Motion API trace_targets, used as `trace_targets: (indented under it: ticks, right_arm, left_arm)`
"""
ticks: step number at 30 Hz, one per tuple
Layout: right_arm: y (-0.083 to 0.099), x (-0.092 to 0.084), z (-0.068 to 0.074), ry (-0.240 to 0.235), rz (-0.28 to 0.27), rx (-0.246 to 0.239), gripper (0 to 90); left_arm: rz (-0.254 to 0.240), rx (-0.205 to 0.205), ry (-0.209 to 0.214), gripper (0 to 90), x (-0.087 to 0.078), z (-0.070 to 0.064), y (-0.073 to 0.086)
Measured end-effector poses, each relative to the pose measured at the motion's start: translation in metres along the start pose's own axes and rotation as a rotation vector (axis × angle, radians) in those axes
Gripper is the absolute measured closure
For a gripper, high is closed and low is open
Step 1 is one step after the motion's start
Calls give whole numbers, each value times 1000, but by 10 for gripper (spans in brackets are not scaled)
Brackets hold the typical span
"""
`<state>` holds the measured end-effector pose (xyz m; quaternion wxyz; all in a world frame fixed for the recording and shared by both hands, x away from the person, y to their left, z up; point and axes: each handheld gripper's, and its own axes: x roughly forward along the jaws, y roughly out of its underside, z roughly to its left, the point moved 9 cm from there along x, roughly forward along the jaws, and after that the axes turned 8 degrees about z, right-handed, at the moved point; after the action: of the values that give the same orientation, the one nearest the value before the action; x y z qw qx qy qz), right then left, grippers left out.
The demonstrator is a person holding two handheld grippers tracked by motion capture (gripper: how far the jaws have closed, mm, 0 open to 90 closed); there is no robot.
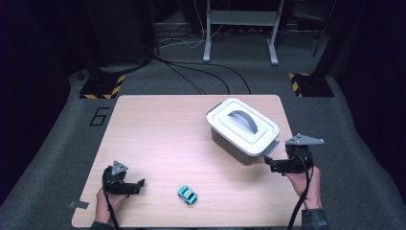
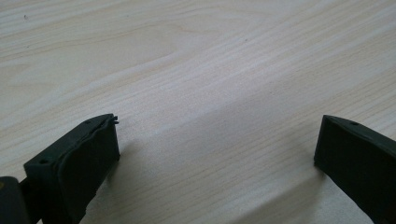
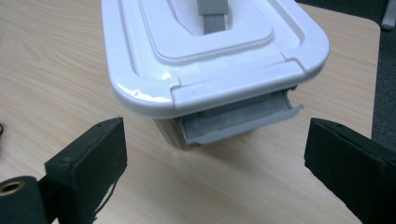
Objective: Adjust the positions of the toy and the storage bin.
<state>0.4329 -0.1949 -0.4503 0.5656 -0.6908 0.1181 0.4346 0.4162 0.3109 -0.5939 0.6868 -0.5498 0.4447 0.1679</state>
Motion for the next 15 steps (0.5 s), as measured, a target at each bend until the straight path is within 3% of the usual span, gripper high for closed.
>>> trace_targets:
  ticks: [15]
  right_arm:
    - [-39,23,11,-31,11,-46,60]
  left_arm:
    - [-9,-3,-2,0,1,0,-1]
